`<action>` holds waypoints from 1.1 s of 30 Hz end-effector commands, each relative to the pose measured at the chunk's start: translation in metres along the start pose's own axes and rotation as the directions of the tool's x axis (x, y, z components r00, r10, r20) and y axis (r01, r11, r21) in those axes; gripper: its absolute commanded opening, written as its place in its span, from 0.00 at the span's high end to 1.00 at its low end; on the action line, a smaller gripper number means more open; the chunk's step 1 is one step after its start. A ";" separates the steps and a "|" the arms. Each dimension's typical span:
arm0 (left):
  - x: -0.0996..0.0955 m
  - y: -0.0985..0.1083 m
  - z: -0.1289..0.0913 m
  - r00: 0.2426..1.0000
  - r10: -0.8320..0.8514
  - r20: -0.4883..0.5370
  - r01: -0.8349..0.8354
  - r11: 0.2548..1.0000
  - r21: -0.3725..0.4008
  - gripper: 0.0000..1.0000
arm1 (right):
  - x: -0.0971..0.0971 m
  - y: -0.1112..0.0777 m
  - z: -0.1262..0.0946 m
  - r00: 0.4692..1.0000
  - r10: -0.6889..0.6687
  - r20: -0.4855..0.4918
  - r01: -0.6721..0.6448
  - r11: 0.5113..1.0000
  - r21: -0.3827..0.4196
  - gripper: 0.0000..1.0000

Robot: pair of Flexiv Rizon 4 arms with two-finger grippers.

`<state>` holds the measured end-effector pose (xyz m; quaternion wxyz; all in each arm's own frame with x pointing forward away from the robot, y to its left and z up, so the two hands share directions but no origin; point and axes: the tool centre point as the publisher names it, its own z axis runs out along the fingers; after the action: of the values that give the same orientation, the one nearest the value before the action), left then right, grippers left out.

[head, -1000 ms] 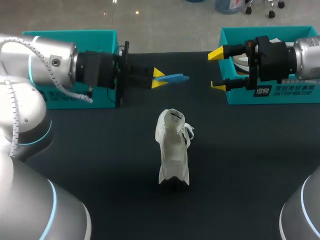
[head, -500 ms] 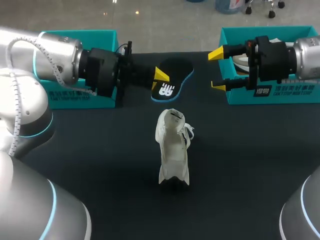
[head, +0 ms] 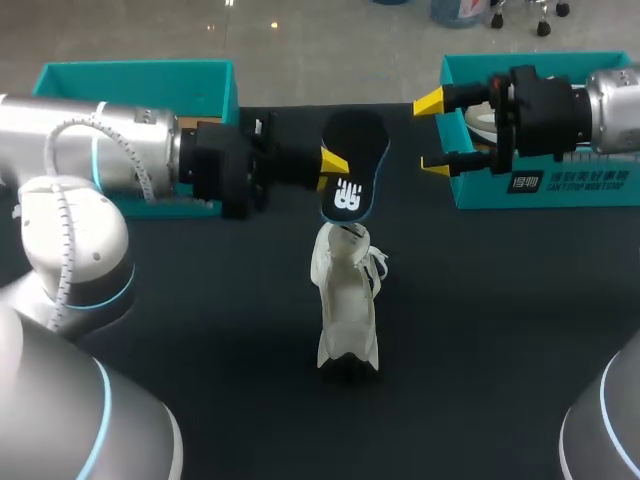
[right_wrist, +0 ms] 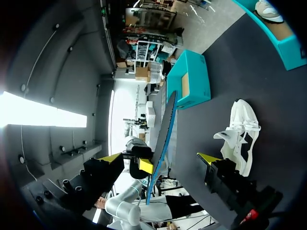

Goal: Take the shoe out of the shoebox, open the shoe tongue, remove and reinsert the insole, then place the shoe into the shoebox

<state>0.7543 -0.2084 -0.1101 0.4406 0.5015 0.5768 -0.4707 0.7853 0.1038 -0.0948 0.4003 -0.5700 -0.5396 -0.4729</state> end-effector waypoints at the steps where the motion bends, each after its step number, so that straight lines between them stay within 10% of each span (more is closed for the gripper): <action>1: -0.001 0.005 0.016 1.000 0.027 -0.001 -0.027 1.000 -0.012 1.00 | 0.006 0.005 0.012 1.000 0.002 0.017 -0.002 1.000 0.013 0.00; 4: -0.003 0.007 0.024 0.999 0.046 0.012 -0.045 0.999 -0.028 1.00 | 0.007 0.007 0.023 1.000 0.004 0.020 -0.005 1.000 0.026 0.00; 9: -0.008 0.006 0.032 0.995 0.078 0.059 -0.075 0.996 -0.052 1.00 | 0.006 0.009 0.036 1.000 0.018 0.018 -0.019 0.998 0.053 0.46; 17: -0.005 0.003 0.039 0.994 0.102 0.050 -0.099 0.993 -0.060 1.00 | 0.006 0.010 0.042 1.000 0.025 0.014 -0.026 0.998 0.055 0.59; 21: -0.006 0.004 0.039 0.992 0.107 0.064 -0.102 0.991 -0.081 1.00 | 0.002 0.007 0.041 0.999 0.039 0.012 -0.040 0.998 0.041 1.00; 30: -0.008 -0.001 0.036 0.993 0.103 0.066 -0.097 0.992 -0.084 1.00 | -0.008 0.006 0.040 0.998 0.061 0.003 -0.061 0.998 0.027 1.00; 31: -0.009 -0.002 0.035 0.993 0.102 0.060 -0.096 0.992 -0.084 0.81 | -0.009 0.006 0.039 0.998 0.061 0.001 -0.061 0.998 0.022 1.00; 32: -0.010 -0.002 0.033 0.994 0.100 0.039 -0.095 0.990 -0.101 0.05 | -0.009 0.006 0.038 0.998 0.061 -0.001 -0.061 0.998 0.019 1.00; 33: -0.011 0.000 0.031 0.995 0.092 0.037 -0.088 0.991 -0.100 0.00 | -0.010 0.007 0.038 0.998 0.062 -0.006 -0.062 0.998 0.017 1.00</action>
<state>0.7594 -0.2447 -0.1103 0.5050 0.4929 0.5564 -0.4388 0.7982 0.1376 -0.1107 0.4211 -0.5820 -0.5269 -0.4543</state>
